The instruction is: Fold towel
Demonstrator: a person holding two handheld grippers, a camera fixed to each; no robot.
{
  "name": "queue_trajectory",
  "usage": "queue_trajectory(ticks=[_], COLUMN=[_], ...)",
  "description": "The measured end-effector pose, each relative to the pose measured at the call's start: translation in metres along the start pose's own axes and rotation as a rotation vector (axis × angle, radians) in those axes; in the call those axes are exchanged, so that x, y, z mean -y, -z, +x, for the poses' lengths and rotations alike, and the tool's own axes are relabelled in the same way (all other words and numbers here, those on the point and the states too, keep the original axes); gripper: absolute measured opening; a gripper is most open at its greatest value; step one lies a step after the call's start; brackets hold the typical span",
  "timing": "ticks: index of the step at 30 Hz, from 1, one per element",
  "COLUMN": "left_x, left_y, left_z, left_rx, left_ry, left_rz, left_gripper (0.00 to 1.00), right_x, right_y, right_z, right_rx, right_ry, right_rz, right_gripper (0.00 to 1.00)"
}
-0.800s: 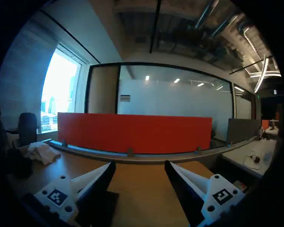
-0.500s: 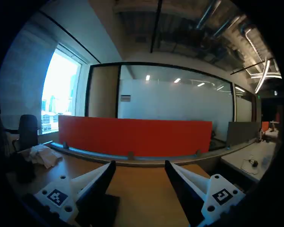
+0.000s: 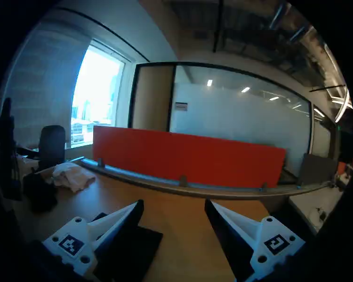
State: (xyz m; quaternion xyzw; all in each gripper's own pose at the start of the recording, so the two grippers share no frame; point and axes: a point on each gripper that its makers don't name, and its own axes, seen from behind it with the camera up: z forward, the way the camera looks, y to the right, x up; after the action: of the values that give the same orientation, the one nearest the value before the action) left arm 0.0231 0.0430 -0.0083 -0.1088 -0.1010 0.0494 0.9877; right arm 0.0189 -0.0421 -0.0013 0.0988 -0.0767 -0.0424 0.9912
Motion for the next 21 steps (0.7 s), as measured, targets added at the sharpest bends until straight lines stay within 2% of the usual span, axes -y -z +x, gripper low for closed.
queue_trajectory(ticks=[5,11,21], left_x=[-0.016,-0.026,-0.032], left_y=[-0.001,-0.001,-0.001], left_z=[-0.007,-0.006,-0.007], left_rx=[0.055,0.093,0.129], left_ry=[-0.008,-0.035,-0.052], left_rz=[-0.078,-0.133,-0.166], left_gripper=[0.99,0.99,0.99], right_x=[0.015,0.031,0.034], right_y=[-0.002,-0.001,0.001], right_z=[-0.004,-0.01,-0.015], right_rx=[0.053,0.113,0.151], right_ry=[0.034,0.085,0.097], right_rz=[0.084,0.173,0.217], right_gripper=[1.0,1.0,1.0])
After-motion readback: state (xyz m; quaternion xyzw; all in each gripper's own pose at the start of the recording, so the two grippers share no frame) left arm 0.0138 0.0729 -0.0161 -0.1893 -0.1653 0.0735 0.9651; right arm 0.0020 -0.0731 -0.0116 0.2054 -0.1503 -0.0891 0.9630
